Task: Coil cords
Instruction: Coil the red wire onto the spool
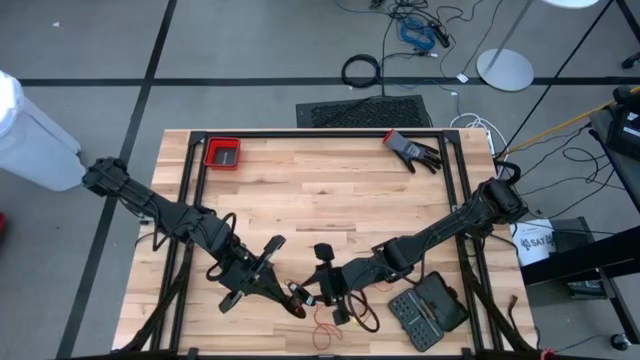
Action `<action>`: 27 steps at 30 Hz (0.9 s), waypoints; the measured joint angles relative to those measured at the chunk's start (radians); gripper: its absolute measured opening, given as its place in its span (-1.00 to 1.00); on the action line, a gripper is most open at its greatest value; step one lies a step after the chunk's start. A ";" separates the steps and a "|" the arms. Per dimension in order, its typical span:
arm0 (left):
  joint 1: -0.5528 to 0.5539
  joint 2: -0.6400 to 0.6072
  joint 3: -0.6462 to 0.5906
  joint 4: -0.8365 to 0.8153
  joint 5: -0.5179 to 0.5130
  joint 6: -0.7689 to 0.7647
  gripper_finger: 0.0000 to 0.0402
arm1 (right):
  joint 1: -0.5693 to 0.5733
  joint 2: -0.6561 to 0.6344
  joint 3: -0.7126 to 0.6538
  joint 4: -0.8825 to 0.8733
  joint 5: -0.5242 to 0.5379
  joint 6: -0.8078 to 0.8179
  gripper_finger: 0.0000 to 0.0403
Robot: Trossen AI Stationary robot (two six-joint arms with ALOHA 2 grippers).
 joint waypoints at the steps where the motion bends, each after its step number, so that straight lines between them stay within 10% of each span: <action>1: 0.000 -0.004 0.000 -0.007 -0.007 0.001 -0.96 | 0.002 0.000 0.000 0.000 0.000 0.000 -0.32; 10: 0.000 -0.035 0.000 -0.031 -0.018 0.027 -0.96 | -0.001 -0.002 0.000 0.008 0.003 0.026 -0.25; 27: 0.000 -0.054 0.000 -0.089 -0.070 0.043 -0.96 | 0.000 -0.002 0.000 -0.010 -0.004 0.028 -0.97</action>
